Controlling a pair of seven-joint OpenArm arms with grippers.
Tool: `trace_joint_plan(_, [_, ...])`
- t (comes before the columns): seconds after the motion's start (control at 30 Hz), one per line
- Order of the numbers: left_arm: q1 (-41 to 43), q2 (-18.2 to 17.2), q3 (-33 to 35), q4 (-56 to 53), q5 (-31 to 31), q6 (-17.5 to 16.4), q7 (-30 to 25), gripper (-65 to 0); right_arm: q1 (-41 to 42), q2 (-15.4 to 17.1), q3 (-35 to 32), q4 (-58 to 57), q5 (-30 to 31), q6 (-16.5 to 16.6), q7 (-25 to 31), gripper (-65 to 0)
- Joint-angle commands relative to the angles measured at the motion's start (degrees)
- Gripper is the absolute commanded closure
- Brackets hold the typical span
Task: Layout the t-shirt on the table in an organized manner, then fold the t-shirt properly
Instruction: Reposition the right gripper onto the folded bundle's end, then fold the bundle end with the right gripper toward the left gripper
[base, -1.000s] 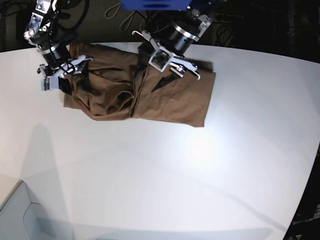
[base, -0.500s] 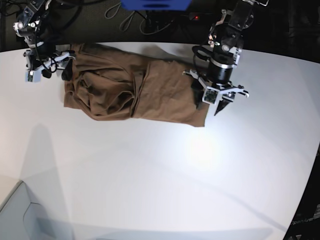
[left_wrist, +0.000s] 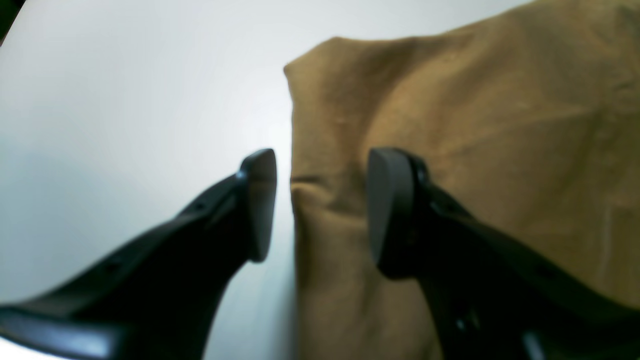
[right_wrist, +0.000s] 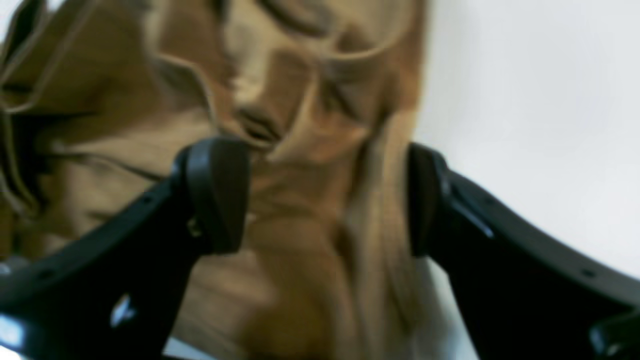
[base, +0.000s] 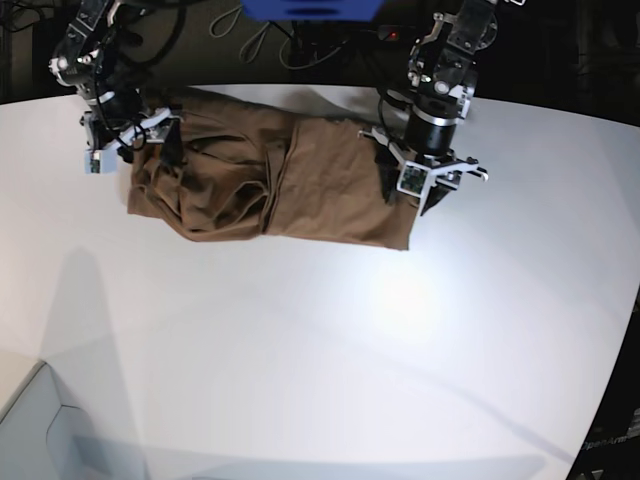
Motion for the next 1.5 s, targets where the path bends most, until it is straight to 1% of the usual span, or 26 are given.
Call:
trace_joint_plan(0.0, [0.5, -0.2, -0.1, 0.7, 0.3, 0.1, 0.0, -28.4, -0.2, 0.1, -0.5, 0.4, 0.1, 0.4, -0.7, -45.8])
trace_joint_plan(0.17, [0.8, -0.1, -0.1, 0.7, 0.3, 0.1, 0.2, -28.4, 1.0, 0.0, -1.8, -0.4, 0.1, 0.4, -0.7, -45.5])
trace_joint_plan(0.27, [1.1, -0.1, 0.1, 0.7, 0.3, 0.1, 0.2, -28.4, 1.9, -0.8, -1.8, -0.9, 0.1, 0.4, -0.7, -45.2])
trace_joint_plan(0.33, [1.1, -0.1, 0.2, 0.7, 0.3, 0.1, 0.2, -28.4, 2.2, -1.3, -1.9, -1.0, 0.1, 0.4, -0.7, -42.5])
trace_joint_plan(0.4, [1.1, -0.1, 0.2, 0.7, 0.3, 0.1, 0.2, -28.4, 2.2, -1.9, -1.9, -1.0, 0.1, 0.4, -0.7, -35.7])
trace_joint_plan(0.53, [1.1, 0.0, 0.2, 0.7, 0.3, 0.1, 0.2, -28.4, 2.3, -2.0, -3.2, -1.0, 0.1, 0.4, -0.7, -18.8])
trace_joint_plan(0.63, [1.1, 0.0, 0.2, 0.7, 0.3, 0.1, 0.2, -28.4, 2.2, -2.0, -4.7, -0.8, 0.1, 0.4, -0.7, -1.4])
trace_joint_plan(0.67, [1.1, 0.0, 0.2, 0.7, 0.3, 0.1, 0.2, -28.4, 2.2, -2.0, -4.7, -0.6, 0.1, 0.4, -0.7, 0.0])
trace_joint_plan(0.77, [1.1, 0.0, 0.2, 0.7, 0.3, 0.2, 0.3, -28.4, 2.1, -2.1, -5.0, 1.5, 0.1, 0.4, -0.7, 0.0])
trace_joint_plan(1.1, [1.5, 0.0, 0.2, 0.7, 0.4, 0.2, 0.4, -28.4, -0.9, -1.5, -13.7, 17.0, -0.2, 0.4, -0.5, 0.0])
trace_joint_plan(1.17, [1.5, 0.0, 0.1, 0.7, 0.6, 0.2, 0.4, -28.4, -1.3, -0.6, -15.9, 19.6, -0.6, 0.4, -0.6, 0.0])
trace_joint_plan(1.23, [1.5, 0.0, 0.1, 0.7, 0.7, 0.2, 0.4, -28.4, -1.9, 0.3, -19.7, 20.6, -3.7, 0.4, -0.3, 0.0])
trace_joint_plan(1.27, [1.5, 0.0, 0.1, 0.7, 0.8, 0.2, 0.4, -28.4, -2.3, 0.4, -21.9, 20.9, -6.6, 0.4, -0.3, 0.0])
trace_joint_plan(1.37, [1.5, 0.0, 0.0, 0.7, 0.8, 0.2, 0.4, -28.4, -2.4, 0.0, -28.5, 21.0, -14.2, 0.4, -0.3, 0.0])
trace_joint_plan(1.47, [1.5, 0.0, 0.0, 0.7, 0.8, 0.3, 0.4, -28.4, -2.4, -1.6, -34.6, 21.0, -17.5, 0.4, -0.3, 0.0])
